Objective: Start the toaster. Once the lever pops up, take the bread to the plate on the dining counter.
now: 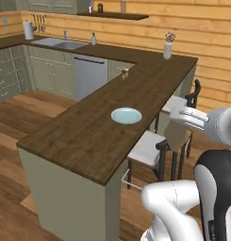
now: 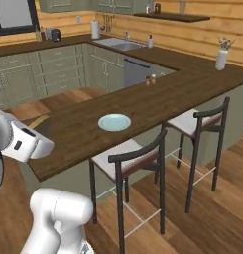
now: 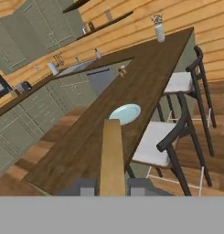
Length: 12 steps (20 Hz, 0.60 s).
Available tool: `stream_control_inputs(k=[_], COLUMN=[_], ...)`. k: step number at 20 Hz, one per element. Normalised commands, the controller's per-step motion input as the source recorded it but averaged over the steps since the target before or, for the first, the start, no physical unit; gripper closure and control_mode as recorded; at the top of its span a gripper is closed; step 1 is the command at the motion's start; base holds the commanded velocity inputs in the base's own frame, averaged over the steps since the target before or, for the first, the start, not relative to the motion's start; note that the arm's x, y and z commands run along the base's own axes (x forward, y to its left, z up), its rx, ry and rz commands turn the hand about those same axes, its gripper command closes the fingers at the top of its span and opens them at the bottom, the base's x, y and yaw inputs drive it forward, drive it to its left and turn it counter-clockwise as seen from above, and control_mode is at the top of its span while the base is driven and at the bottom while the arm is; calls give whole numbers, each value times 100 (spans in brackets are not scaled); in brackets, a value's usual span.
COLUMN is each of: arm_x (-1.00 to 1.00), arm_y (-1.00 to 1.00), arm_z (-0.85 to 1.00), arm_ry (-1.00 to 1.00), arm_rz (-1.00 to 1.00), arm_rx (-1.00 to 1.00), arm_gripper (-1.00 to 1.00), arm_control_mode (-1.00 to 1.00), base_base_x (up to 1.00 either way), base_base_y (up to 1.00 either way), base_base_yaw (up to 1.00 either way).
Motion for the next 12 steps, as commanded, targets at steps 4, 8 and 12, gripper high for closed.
stream_control_inputs(k=[4,8,12], arm_x=[0,0,0], arm_y=[0,0,0], arm_z=[0,0,0], arm_ry=[0,0,0], arm_rz=[0,0,0], arm_rx=[0,0,0], arm_gripper=[100,100,100], arm_control_mode=[100,100,100], base_base_x=[19,18,8], base_base_y=[-81,-97,-98], base_base_yaw=[60,52,51])
